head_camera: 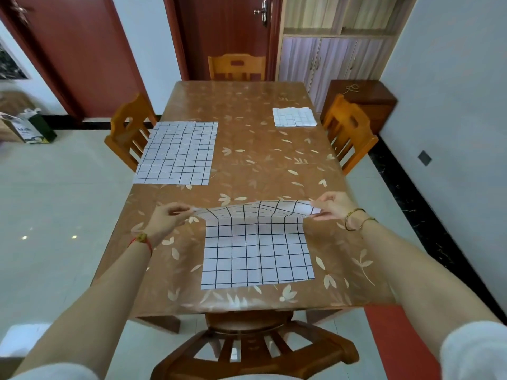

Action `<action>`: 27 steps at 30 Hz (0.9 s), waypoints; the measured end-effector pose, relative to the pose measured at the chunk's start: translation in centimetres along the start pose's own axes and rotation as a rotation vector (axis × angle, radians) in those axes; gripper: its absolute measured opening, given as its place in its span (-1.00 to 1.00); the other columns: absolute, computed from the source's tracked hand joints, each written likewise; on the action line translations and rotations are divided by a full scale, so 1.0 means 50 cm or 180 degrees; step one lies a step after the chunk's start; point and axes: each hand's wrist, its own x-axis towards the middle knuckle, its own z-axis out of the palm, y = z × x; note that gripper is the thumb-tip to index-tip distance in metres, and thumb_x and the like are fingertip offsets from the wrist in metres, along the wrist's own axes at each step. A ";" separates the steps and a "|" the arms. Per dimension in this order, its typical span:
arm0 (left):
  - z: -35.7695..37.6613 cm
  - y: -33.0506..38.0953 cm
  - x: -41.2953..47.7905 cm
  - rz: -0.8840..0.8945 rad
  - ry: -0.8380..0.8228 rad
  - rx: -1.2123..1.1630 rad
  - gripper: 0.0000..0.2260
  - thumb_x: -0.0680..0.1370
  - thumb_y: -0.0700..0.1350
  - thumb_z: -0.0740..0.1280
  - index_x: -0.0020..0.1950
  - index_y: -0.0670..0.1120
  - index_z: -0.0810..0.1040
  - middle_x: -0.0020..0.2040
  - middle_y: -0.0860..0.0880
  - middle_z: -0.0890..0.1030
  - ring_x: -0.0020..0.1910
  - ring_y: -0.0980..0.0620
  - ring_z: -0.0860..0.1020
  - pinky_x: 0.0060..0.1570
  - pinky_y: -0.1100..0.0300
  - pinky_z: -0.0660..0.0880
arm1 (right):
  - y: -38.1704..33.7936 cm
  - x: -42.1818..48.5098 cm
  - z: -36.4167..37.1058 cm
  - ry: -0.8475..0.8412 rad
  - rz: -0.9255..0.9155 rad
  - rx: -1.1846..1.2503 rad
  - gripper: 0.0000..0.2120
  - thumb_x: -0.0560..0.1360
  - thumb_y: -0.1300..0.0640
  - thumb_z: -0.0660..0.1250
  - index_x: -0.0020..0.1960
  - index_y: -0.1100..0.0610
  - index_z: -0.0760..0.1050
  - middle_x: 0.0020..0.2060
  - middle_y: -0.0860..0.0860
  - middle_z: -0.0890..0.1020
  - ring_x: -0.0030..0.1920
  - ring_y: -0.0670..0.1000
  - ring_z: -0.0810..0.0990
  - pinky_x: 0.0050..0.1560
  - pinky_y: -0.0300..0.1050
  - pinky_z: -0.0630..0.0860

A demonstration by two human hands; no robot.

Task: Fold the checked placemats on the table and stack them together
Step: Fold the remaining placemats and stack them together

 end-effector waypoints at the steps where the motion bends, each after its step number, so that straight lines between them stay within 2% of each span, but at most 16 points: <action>1: 0.001 -0.015 -0.009 -0.0036 -0.0033 0.0086 -0.86 0.51 -0.17 0.46 0.05 -0.16 0.67 -0.03 -0.07 0.66 -0.05 0.04 0.60 -0.11 0.32 0.56 | 0.007 -0.007 0.000 -0.0038 0.0056 0.0006 -0.76 0.42 0.18 0.51 -0.12 0.28 0.48 0.09 0.22 0.59 -0.11 0.23 0.71 -0.19 -0.05 0.67; 5: 0.008 -0.080 -0.044 -0.0227 -0.0173 0.0276 -0.83 0.50 -0.17 0.48 0.06 -0.18 0.68 0.00 -0.10 0.69 -0.01 -0.02 0.63 -0.03 0.20 0.58 | 0.038 -0.040 0.016 -0.0100 0.0308 0.0078 -0.51 0.46 -0.07 0.45 0.06 0.37 0.53 -0.09 0.33 0.65 -0.08 0.17 0.70 -0.24 -0.04 0.66; 8: 0.016 -0.133 -0.069 -0.0395 -0.0280 0.0534 -0.85 0.49 -0.12 0.49 0.03 -0.12 0.71 -0.02 -0.07 0.70 0.02 -0.04 0.65 0.11 0.01 0.59 | 0.075 -0.056 0.030 -0.0128 0.0432 -0.0171 -0.45 0.52 -0.18 0.32 0.02 0.37 0.55 -0.17 0.26 0.70 -0.12 0.12 0.71 -0.21 -0.08 0.65; 11: 0.032 -0.184 -0.090 -0.0597 -0.0209 0.0580 -0.86 0.49 -0.11 0.50 0.02 -0.11 0.70 -0.02 -0.07 0.70 0.06 -0.08 0.65 0.16 -0.03 0.57 | 0.124 -0.054 0.041 -0.0024 0.0543 -0.0367 -0.45 0.54 -0.20 0.27 -0.01 0.34 0.56 -0.17 0.21 0.71 -0.10 0.12 0.68 -0.06 -0.04 0.64; 16: 0.081 -0.219 -0.115 -0.0766 0.0034 0.0722 -0.83 0.46 -0.07 0.51 -0.01 -0.12 0.72 -0.07 -0.05 0.71 -0.01 -0.01 0.62 0.07 0.16 0.51 | 0.204 -0.038 0.063 0.0091 0.0674 -0.0285 -0.50 0.56 -0.17 0.26 0.00 0.32 0.56 -0.12 0.20 0.70 -0.02 0.13 0.66 0.06 0.02 0.61; 20: 0.114 -0.241 -0.126 -0.0843 -0.0011 0.0842 -0.90 0.49 -0.09 0.48 -0.03 -0.07 0.72 -0.06 -0.06 0.71 0.00 -0.01 0.63 0.10 0.16 0.51 | 0.254 -0.028 0.081 0.0217 0.0707 -0.0224 -0.59 0.57 -0.14 0.24 -0.10 0.22 0.54 -0.13 0.15 0.70 -0.04 0.09 0.64 -0.11 -0.13 0.57; 22: 0.127 -0.246 -0.135 -0.0855 -0.0068 0.0900 -0.94 0.50 -0.13 0.46 -0.05 -0.05 0.71 -0.05 -0.03 0.69 0.00 0.03 0.60 0.12 0.20 0.47 | 0.276 -0.021 0.087 0.0296 0.0692 -0.0253 -0.62 0.57 -0.15 0.23 -0.12 0.17 0.52 -0.18 0.11 0.68 -0.06 0.08 0.62 -0.12 -0.13 0.54; 27: 0.133 -0.270 -0.141 -0.0882 -0.0231 0.0967 -0.87 0.51 -0.17 0.44 0.03 -0.06 0.72 0.02 0.00 0.69 0.06 0.06 0.59 0.16 0.24 0.43 | 0.304 -0.016 0.097 0.0455 0.0474 -0.0524 -0.66 0.58 -0.07 0.25 -0.10 0.22 0.55 -0.21 0.07 0.68 -0.04 0.14 0.66 0.09 0.12 0.58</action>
